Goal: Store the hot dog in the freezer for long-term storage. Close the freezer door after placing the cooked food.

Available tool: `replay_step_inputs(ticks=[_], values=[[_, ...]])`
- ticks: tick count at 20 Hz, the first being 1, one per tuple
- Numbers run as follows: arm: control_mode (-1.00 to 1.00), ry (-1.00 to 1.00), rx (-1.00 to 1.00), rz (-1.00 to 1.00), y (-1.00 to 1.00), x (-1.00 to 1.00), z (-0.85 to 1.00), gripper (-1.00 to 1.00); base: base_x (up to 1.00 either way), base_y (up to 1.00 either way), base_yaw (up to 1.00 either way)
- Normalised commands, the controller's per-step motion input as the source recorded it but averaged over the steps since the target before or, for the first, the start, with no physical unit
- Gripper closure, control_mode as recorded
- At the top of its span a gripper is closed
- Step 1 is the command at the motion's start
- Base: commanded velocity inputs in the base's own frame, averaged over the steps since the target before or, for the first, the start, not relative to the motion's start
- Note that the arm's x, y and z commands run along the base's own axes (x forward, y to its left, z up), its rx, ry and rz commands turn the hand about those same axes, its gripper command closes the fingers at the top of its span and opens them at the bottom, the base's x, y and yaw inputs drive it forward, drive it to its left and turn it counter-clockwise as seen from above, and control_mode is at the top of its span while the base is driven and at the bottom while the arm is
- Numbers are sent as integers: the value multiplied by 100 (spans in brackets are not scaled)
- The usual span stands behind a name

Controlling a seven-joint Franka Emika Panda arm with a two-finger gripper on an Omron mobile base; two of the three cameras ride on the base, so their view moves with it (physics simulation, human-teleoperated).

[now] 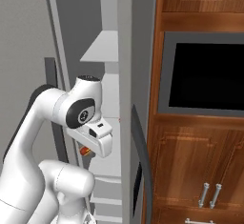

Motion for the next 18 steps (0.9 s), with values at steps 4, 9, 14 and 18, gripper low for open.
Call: replay_step_inputs(ticks=[4,9,14,18], values=[[100,0,0,0,0,0,0,100,0,0,0],[100,0,0,0,0,0,0,100,3,-1,1],[-100,-6,0,8,-17,16,0,100,5,-6,3],[-100,-18,3,15,-22,35,0,100,0,0,0]])
